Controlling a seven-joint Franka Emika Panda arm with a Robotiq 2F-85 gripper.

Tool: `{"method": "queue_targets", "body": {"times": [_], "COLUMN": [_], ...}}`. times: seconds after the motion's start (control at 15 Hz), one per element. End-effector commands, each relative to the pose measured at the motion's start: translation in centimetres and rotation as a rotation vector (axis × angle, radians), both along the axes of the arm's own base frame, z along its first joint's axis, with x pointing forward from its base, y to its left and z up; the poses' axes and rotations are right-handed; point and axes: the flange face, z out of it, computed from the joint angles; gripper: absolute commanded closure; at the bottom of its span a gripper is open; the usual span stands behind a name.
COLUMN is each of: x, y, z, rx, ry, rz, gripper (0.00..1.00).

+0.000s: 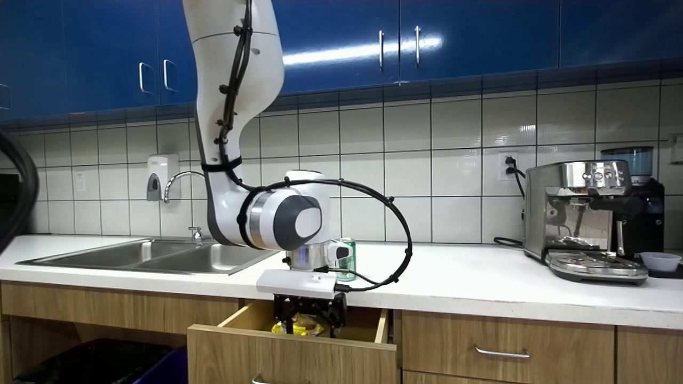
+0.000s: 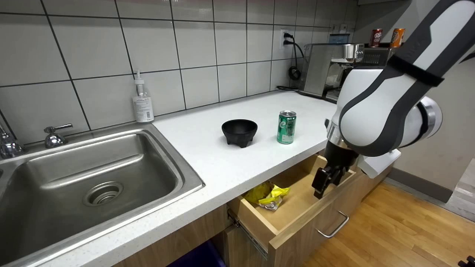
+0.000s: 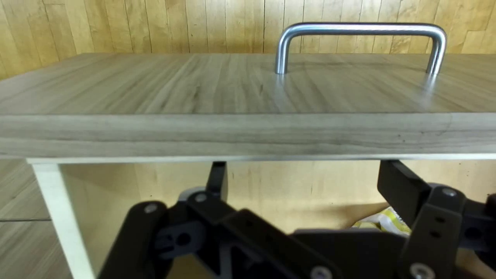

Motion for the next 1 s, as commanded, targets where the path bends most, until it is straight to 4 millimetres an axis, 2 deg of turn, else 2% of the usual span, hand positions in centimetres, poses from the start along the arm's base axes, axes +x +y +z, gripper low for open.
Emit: {"method": "queue_targets", "body": {"times": [0.0, 0.73, 0.93], "x": [-2.4, -6.2, -7.3], "y": [1.2, 2.9, 3.9], "z": [0.5, 0.5, 0.6], "rx": [0.013, 0.026, 0.036], "ry": [0.027, 0.053, 0.064], "rz": [0.001, 0.013, 0.02], "gripper": [0.0, 0.0, 0.0]}}
